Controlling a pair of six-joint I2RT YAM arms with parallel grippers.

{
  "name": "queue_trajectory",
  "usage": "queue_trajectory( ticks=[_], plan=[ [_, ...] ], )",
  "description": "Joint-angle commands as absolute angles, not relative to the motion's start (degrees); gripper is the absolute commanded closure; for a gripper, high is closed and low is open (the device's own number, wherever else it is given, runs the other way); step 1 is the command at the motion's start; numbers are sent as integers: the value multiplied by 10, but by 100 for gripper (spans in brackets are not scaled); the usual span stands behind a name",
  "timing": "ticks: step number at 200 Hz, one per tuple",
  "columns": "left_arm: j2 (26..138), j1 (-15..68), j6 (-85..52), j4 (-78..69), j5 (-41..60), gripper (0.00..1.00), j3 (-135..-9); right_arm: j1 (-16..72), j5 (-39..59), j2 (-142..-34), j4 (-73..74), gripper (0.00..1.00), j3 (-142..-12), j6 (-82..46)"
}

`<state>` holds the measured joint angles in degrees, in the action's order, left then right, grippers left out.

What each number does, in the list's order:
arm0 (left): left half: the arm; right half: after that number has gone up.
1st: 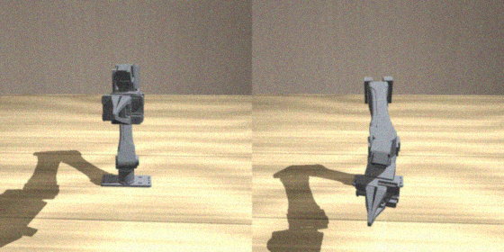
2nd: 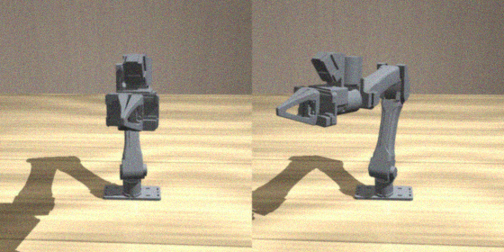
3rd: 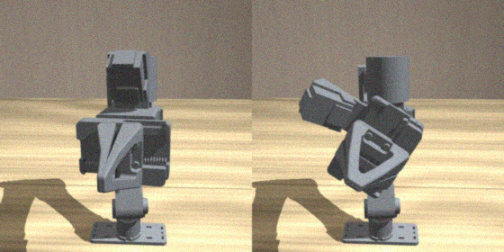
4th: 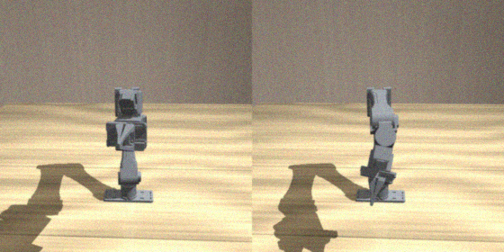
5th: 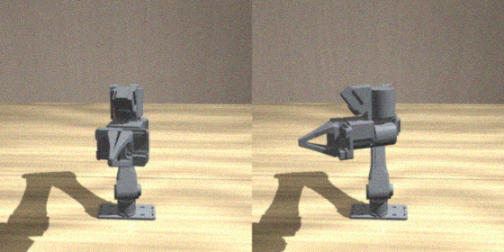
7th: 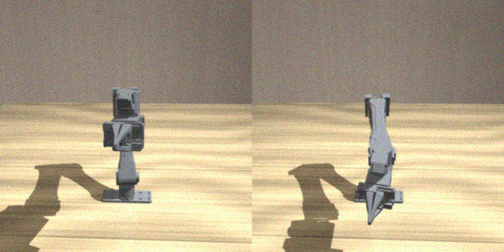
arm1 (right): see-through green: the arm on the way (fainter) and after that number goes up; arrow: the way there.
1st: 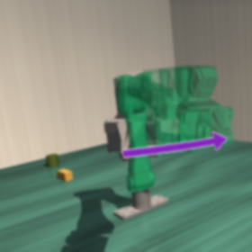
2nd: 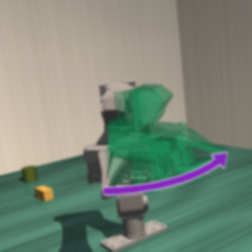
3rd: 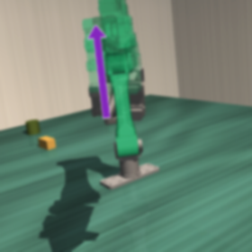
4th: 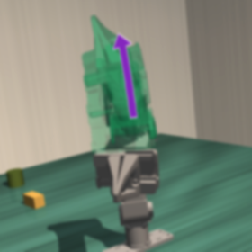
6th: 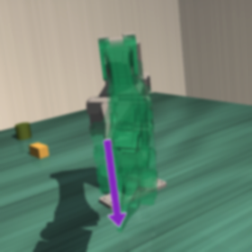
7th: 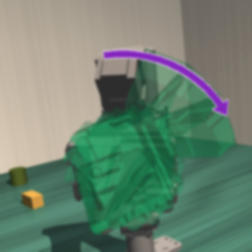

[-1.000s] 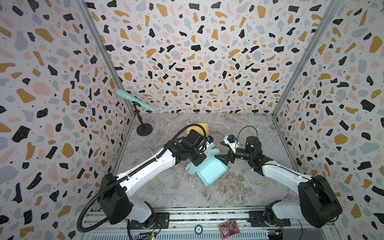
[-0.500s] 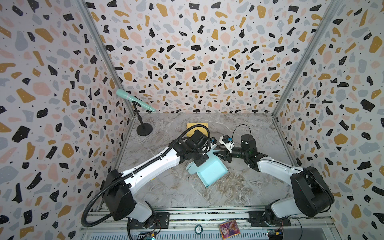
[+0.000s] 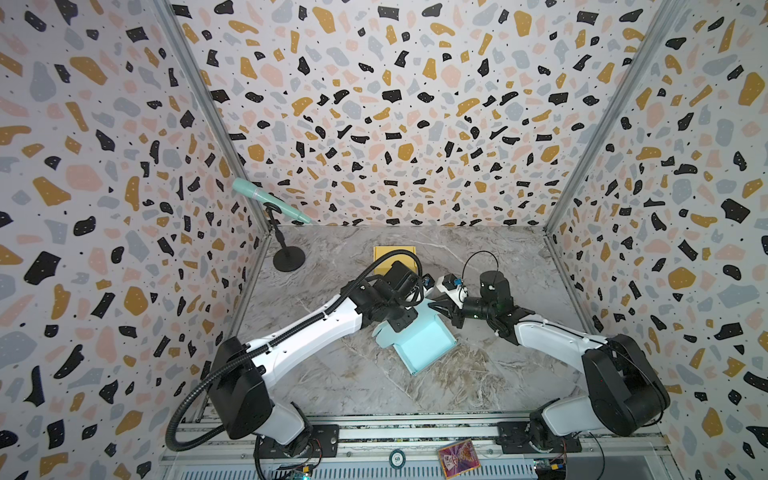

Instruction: Fold the paper box

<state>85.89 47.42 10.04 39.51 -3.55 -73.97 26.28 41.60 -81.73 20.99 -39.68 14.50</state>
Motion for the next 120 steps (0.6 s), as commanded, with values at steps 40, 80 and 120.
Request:
queue_trajectory(
  ticks=[40,80,120],
  plan=[
    [792,356,46,295,87,53,-644,256,387,-785,243,92,-355,127],
    [736,297,-6,221,173,35,-556,216,413,-775,320,92,-316,73],
    [676,256,-143,78,195,31,-443,201,416,-781,340,92,-302,58]
  ],
)
